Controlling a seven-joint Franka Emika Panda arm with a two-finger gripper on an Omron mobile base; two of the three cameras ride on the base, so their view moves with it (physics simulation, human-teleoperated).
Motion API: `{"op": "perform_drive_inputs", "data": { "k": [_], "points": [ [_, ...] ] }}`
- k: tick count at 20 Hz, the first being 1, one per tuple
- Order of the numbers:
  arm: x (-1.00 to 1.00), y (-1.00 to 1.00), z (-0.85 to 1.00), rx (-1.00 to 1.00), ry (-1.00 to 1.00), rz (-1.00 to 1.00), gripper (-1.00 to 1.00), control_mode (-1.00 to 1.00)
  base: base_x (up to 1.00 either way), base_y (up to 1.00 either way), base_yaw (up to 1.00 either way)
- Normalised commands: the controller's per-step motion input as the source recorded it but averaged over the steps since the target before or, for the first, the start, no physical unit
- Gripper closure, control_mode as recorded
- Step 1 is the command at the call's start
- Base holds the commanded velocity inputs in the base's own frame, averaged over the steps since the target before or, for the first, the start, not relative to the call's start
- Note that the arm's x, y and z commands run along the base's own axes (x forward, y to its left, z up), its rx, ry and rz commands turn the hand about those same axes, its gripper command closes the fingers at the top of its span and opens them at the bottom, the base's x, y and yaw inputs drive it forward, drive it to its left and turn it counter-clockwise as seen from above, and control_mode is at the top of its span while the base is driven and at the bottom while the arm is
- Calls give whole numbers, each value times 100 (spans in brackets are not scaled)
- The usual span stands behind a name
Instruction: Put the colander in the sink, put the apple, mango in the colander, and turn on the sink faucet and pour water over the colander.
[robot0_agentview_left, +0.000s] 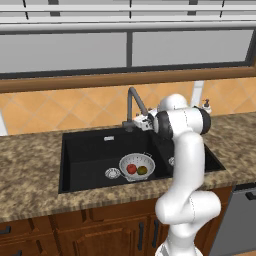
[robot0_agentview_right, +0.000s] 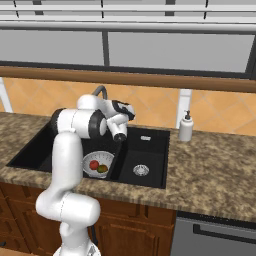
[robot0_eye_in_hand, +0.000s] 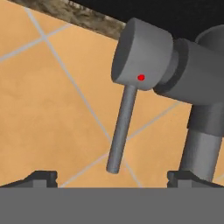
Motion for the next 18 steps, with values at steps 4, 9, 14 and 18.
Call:
{"op": "perform_drive_inputs", "data": {
  "k": [4, 9, 14, 18],
  "points": [
    [66, -6, -27, 13, 8, 0, -100, -100, 0, 0, 0],
    [54, -10, -38, 15, 1, 0, -100, -100, 0, 0, 0],
    [32, 0, -53, 13, 0, 0, -100, -100, 0, 0, 0],
    [28, 0, -77, 4, -3, 0, -100, -100, 0, 0, 0]
  ]
}}
